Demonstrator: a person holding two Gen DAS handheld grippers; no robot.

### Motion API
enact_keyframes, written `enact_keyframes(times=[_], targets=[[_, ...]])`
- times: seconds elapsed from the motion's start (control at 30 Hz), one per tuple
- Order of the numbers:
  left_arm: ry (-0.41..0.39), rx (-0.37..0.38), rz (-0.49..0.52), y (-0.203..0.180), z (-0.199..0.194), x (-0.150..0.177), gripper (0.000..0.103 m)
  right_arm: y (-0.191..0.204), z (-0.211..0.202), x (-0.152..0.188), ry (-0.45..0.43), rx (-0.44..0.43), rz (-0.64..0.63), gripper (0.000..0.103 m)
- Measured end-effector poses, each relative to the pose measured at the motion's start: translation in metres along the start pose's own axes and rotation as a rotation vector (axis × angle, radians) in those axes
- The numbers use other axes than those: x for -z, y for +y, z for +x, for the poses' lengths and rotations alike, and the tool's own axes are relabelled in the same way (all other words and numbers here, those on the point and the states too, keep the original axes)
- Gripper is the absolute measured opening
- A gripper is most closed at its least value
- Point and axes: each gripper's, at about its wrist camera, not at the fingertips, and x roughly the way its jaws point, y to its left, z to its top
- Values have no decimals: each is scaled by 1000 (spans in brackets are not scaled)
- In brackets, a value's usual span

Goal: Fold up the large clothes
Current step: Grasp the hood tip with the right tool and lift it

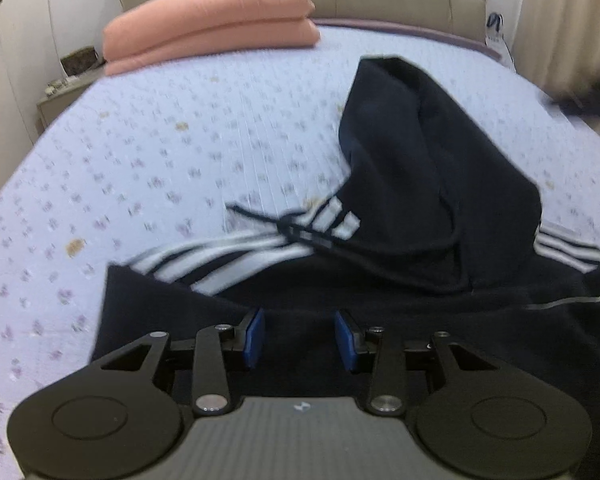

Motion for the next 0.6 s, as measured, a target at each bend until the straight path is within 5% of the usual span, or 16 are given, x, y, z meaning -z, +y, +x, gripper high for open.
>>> enact_keyframes(times=[0.2, 0.3, 0.47, 0.57, 0.6], targets=[[-27, 32, -19, 9, -1, 8, 47, -4, 108, -47, 29, 15, 42, 57], [-30, 32, -6, 9, -1, 7, 47, -4, 145, -53, 55, 41, 51, 69], [-33, 45, -20, 12, -2, 7, 47, 2, 192, -54, 114, 125, 16, 67], [-31, 43, -27, 13, -4, 6, 47, 5, 200, -55, 164, 67, 44, 9], [-31, 42, -25, 13, -5, 6, 47, 8, 193, -56, 150, 62, 49, 9]])
